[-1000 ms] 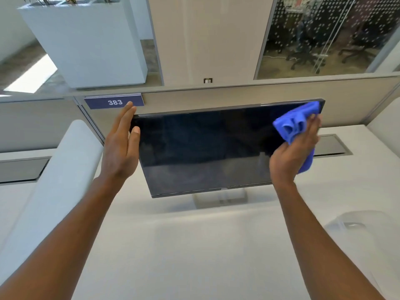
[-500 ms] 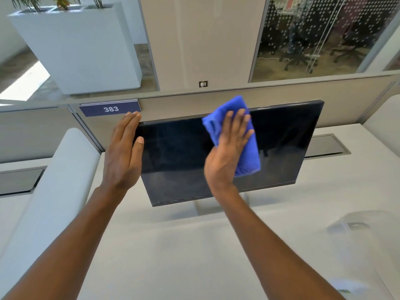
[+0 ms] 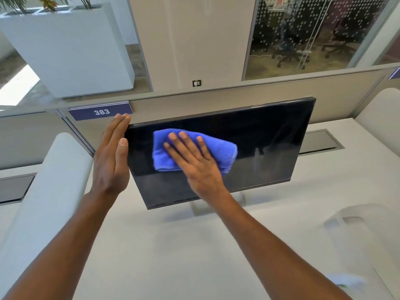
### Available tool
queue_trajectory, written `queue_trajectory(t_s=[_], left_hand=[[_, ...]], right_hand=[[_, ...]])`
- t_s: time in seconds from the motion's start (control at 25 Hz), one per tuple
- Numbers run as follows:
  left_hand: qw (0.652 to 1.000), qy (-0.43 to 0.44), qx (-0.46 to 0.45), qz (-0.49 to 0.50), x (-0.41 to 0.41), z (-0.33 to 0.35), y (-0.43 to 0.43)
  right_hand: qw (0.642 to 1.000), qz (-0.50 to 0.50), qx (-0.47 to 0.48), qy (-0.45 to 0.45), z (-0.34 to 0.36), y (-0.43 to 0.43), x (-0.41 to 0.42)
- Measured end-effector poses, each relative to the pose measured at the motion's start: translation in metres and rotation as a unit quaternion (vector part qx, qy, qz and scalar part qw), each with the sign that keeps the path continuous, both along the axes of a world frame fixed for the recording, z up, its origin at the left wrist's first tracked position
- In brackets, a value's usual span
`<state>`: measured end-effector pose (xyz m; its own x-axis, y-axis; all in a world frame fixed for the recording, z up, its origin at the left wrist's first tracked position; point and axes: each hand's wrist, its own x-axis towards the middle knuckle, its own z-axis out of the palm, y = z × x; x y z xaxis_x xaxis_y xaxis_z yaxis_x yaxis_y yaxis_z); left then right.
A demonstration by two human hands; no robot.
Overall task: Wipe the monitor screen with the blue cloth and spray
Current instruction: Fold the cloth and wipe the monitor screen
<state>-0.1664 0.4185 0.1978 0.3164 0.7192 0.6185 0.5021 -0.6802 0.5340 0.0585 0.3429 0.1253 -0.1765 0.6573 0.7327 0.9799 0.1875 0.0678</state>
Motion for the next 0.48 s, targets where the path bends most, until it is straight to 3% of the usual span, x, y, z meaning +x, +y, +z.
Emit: queue_trajectory(t_s=[0.24,0.36,0.48], left_hand=[[1.000,0.009,-0.004,0.020,0.003,0.000,-0.005],[1.000,0.005,0.000,0.025,0.004,-0.001,-0.005],[1.000,-0.004,-0.001,0.025,0.005,-0.003,-0.006]], right_hand=[[0.978,-0.152,0.079,0.118,-0.005,-0.024,0.119],[0.920,-0.277,0.107,0.255,-0.016,-0.035,0.157],[0.842,-0.296,0.146,0.426,-0.025,-0.043,0.164]])
